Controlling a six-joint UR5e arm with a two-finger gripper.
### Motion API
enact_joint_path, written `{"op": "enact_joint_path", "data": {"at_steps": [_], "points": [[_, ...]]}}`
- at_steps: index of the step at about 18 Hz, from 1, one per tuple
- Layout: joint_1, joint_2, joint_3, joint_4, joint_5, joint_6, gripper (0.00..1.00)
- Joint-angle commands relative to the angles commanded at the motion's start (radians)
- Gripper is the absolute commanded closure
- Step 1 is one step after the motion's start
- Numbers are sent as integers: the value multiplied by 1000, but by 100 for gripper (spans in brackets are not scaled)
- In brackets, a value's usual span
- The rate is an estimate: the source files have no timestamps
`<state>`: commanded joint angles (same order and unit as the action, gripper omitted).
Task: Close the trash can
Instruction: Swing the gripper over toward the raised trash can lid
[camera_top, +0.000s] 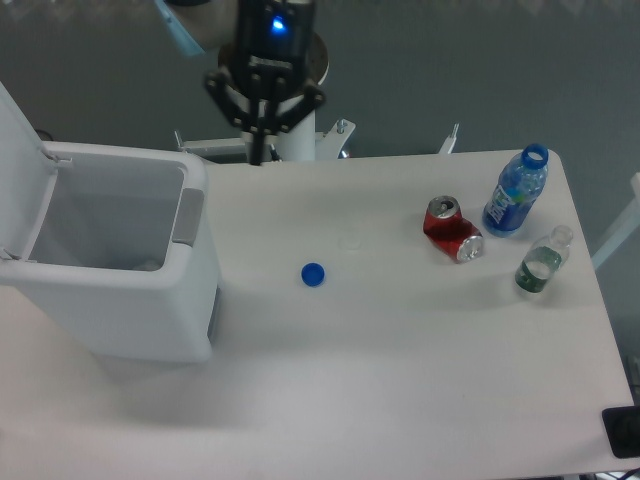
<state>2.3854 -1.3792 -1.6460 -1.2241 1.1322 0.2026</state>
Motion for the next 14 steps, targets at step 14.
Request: {"op": "enact_joint_path", "data": {"at_steps": [14], "points": [[-133,23,80,6,-121,-43,99]]}}
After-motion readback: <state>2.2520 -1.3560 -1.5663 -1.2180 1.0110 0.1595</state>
